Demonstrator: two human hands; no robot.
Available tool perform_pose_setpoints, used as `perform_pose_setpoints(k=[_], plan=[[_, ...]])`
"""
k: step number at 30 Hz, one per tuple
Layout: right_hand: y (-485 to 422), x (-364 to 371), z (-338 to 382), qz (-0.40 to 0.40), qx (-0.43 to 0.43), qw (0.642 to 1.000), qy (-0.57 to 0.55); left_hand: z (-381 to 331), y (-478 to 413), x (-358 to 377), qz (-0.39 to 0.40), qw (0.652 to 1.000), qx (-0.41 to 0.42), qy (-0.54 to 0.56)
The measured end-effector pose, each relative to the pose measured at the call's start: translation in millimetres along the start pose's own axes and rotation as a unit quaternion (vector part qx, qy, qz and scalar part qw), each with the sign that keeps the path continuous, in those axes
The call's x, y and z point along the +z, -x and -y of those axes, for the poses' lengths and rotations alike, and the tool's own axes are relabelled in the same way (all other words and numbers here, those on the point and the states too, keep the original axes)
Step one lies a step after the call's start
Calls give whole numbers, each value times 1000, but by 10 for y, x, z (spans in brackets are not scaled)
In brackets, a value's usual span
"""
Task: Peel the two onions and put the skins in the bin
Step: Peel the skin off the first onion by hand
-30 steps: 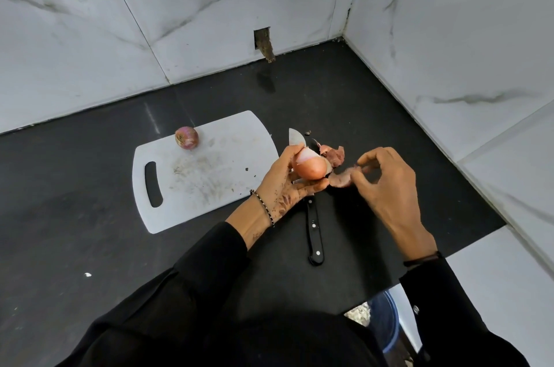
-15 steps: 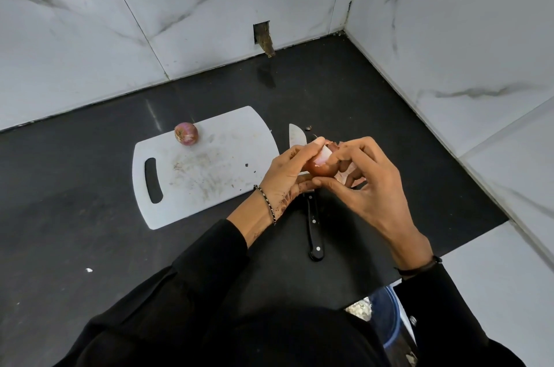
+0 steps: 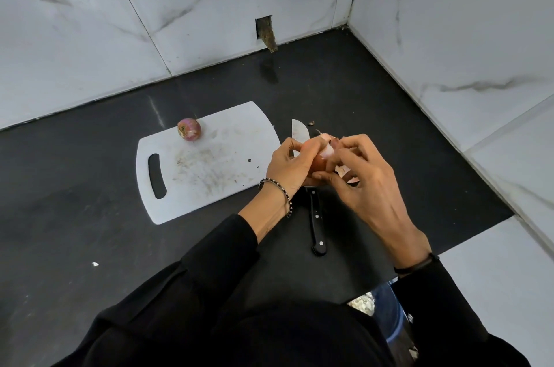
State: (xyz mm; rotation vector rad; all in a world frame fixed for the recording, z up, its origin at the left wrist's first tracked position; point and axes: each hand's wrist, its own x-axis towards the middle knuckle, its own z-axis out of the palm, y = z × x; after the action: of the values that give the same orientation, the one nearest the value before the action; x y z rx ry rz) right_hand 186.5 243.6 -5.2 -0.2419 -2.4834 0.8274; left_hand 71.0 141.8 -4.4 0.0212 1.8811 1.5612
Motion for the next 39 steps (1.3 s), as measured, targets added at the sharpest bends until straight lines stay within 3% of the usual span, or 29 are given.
perform_pose_setpoints(k=[8,12,17,23,29,34,39], plan=[[0,-44,8,-22,51,998,-43,-36,-4,34,9,1000,-13,0],[-47,-150,-22,-1,-7,1000,-27,-15,-10,26,-3,1000,-17,15],[-69,-135,-82,28,-56,996,61,33,-8,3,-29,1000,-10,-5],[-114,-32,0,39,-37,990,134,26,40,-10,-31,999,-24,16],[28,-53,-3,81,-34,994,72,22,29,-33,-22,992,-93,87],[73,-103,-185,31,13,990,137,-15,40,-46,18,988,-115,103],[41,-183,-220,33,31,999,29,-30,59,-29,52,991,-101,70]])
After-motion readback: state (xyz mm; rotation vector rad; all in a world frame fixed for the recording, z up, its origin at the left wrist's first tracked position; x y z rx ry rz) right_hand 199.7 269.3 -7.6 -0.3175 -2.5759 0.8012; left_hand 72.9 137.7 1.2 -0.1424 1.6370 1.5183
